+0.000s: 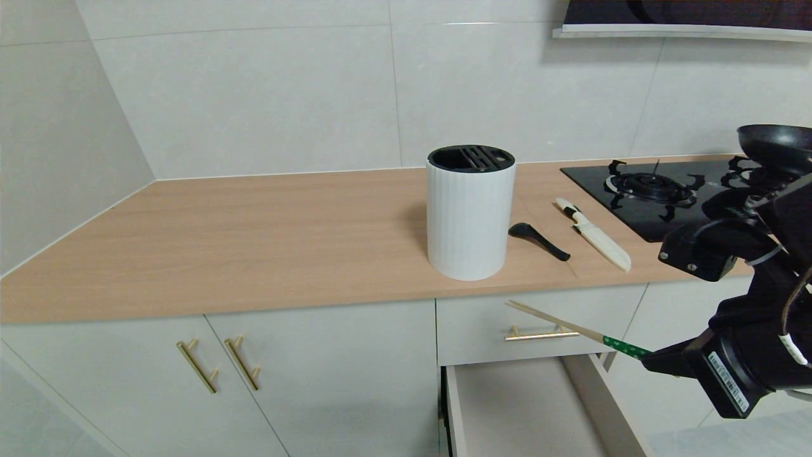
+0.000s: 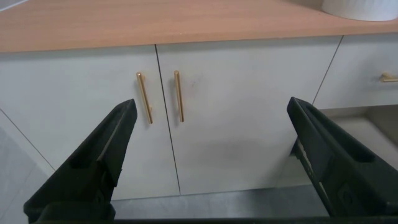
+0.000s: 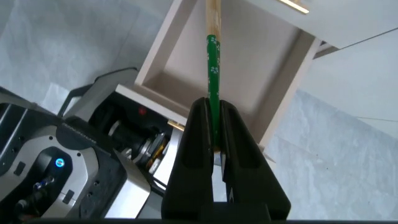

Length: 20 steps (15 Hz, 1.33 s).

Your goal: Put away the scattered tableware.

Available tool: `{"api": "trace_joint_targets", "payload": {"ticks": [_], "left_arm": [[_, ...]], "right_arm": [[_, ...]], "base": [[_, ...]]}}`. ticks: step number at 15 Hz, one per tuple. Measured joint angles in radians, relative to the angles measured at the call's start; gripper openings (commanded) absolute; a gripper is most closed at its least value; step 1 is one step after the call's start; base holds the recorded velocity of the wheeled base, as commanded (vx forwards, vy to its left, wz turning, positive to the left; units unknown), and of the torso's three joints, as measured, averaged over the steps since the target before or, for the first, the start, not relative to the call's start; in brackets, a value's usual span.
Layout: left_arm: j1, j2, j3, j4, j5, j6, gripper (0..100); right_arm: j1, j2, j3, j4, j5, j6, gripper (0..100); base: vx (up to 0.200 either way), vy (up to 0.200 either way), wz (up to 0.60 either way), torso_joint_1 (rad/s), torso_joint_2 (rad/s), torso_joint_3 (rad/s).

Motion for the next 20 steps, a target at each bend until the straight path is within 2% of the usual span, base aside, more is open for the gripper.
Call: {"api": "trace_joint_targets", "payload": {"ticks": [13,20], "left_arm": [[0.000,0.000,0.000,-0.001,0.000,0.000,100],[0.000,0.000,0.000,0.001,0.000,0.000,100]], "right_arm": [[0.000,0.041,0.001,0.000,-0.004,0.000,0],[0.000,0.061,0.000,0.002,-0.005,0.000,0]], "base": [[0.000,0.000,0.00,-0.174,0.45,0.272],[0.000,0.000,0.00,-0.113,0.42,0.301]]}}
